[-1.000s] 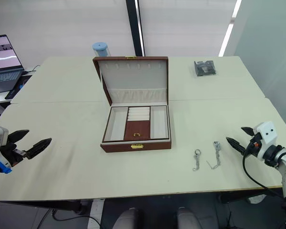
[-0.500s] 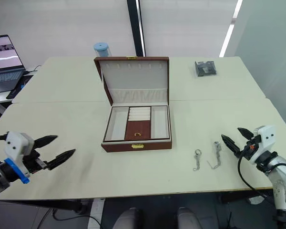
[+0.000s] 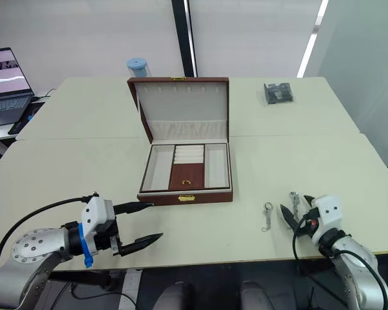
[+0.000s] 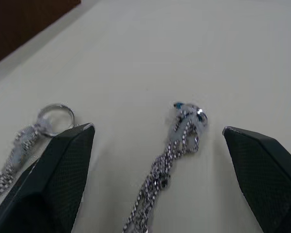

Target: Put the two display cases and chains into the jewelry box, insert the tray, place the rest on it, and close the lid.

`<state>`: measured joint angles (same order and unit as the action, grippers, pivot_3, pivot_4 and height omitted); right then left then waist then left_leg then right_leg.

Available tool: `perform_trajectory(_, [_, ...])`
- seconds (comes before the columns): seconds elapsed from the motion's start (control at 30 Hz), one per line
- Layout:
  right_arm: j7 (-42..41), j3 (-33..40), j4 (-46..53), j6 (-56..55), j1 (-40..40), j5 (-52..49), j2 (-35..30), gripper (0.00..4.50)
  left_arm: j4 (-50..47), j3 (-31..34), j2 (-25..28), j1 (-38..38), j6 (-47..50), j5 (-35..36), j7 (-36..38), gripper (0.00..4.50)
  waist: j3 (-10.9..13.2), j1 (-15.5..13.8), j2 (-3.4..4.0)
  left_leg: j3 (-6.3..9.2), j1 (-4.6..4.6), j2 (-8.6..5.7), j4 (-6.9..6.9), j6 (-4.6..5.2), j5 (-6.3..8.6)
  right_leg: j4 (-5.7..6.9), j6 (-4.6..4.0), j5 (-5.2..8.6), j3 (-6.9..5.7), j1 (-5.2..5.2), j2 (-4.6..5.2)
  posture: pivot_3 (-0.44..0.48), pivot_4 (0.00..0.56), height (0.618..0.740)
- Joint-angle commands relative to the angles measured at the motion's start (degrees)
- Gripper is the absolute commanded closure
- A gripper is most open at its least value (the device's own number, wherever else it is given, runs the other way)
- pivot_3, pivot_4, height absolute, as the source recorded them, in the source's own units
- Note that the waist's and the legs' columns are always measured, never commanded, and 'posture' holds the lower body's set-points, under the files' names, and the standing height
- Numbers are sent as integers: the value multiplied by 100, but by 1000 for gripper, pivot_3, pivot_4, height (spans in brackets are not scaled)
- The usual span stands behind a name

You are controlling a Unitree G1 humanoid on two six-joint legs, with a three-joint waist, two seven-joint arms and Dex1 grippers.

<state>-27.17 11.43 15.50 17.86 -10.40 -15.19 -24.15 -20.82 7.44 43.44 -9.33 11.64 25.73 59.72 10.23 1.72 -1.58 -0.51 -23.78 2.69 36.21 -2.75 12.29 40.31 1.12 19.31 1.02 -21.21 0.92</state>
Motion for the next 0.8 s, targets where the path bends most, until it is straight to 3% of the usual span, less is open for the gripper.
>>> perform_trajectory(0.03, [414, -70, 201, 171, -15, 333, 4, 26, -170, -65, -78, 36, -213, 49, 87, 0, -5, -1, -3, 0, 1, 0, 0, 0, 0, 0, 0, 0, -1, 0, -1, 0, 150, 740])
perform_trajectory(0.23, [615, -182, 259, 559, -103, 368, 82, 26, -62, -219, -140, 41, -382, -47, 148, 0, -43, -2, -26, 3, 2, 1, 0, 0, 0, 0, 0, 0, -1, 3, -3, 0, 150, 740])
perform_trajectory(0.27, [637, -206, 287, 657, -118, 362, 84, 193, -31, -228, -143, 68, -395, -45, 152, 0, -48, -2, -29, 3, 2, 1, 0, 0, 0, -1, 0, 0, -2, 4, -3, 0, 150, 740])
perform_trajectory(0.33, [628, -232, 315, 942, -147, 241, 108, 618, -5, -222, -182, 135, -363, 38, 124, 0, -54, -7, -32, 4, 4, 1, 0, 0, 0, -1, 0, 0, -3, 5, -3, 0, 150, 740])
perform_trajectory(0.47, [637, -274, 306, 1284, -172, 195, 99, 1913, 16, -232, -210, 185, -336, 58, 115, 0, -88, -9, -56, 6, 4, 1, 0, 1, 0, -2, 0, 0, -4, 9, -3, 0, 150, 740])
perform_trajectory(0.8, [671, -269, 301, 1553, -150, 114, 117, 4053, 10, -295, -230, 253, -300, 7, 73, 0, -168, -10, -72, 13, 5, 2, -3, 1, 1, -16, 0, 0, -11, 16, -4, 0, 150, 740])
